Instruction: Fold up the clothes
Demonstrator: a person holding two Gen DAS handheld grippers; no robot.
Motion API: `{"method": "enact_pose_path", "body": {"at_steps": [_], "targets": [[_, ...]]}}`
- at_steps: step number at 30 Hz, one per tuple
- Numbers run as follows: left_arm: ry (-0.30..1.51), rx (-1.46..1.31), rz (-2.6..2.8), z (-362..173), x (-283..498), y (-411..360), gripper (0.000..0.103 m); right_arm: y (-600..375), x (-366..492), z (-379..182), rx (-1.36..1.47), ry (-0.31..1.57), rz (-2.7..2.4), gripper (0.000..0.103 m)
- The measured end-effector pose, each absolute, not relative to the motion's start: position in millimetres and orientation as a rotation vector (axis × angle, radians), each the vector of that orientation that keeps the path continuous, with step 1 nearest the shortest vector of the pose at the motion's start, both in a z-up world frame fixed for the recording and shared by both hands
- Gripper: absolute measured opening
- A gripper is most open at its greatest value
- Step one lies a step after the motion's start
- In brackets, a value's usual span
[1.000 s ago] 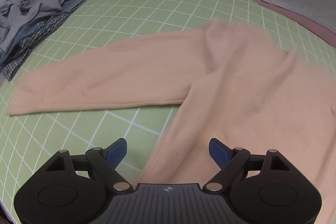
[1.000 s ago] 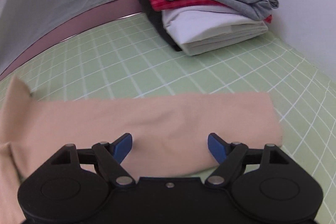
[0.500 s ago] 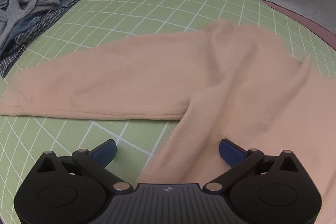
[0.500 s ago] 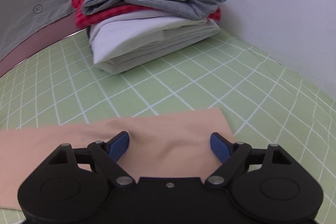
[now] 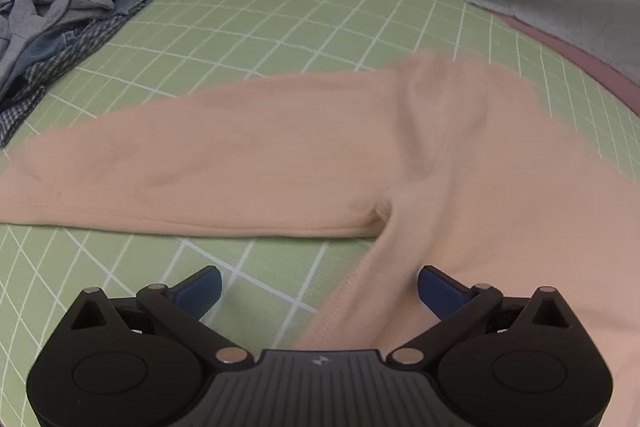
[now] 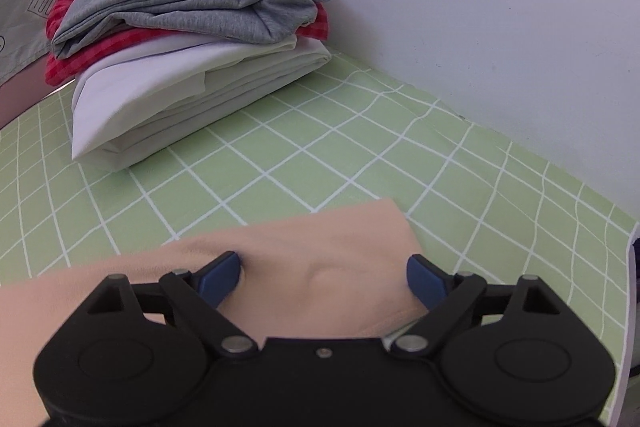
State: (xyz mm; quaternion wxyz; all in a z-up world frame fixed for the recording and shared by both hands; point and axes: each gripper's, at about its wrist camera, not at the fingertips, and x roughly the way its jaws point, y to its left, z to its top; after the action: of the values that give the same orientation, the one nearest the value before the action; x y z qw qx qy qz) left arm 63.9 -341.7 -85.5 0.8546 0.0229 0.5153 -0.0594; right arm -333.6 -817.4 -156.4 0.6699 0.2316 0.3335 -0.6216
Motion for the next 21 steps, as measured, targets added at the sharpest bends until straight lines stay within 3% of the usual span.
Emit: {"method": "enact_pose_path", "body": {"at_steps": [12, 21], "targets": [[1.007, 0.002, 0.218, -100, 116, -203, 0.103, -746, -278, -147, 0.391, 0.864, -1.247, 0.087], [0.969, 0.001, 0.303, -110, 126, -174, 0.103, -729, -261, -139, 0.368, 0.896, -1.241, 0.087]]}}
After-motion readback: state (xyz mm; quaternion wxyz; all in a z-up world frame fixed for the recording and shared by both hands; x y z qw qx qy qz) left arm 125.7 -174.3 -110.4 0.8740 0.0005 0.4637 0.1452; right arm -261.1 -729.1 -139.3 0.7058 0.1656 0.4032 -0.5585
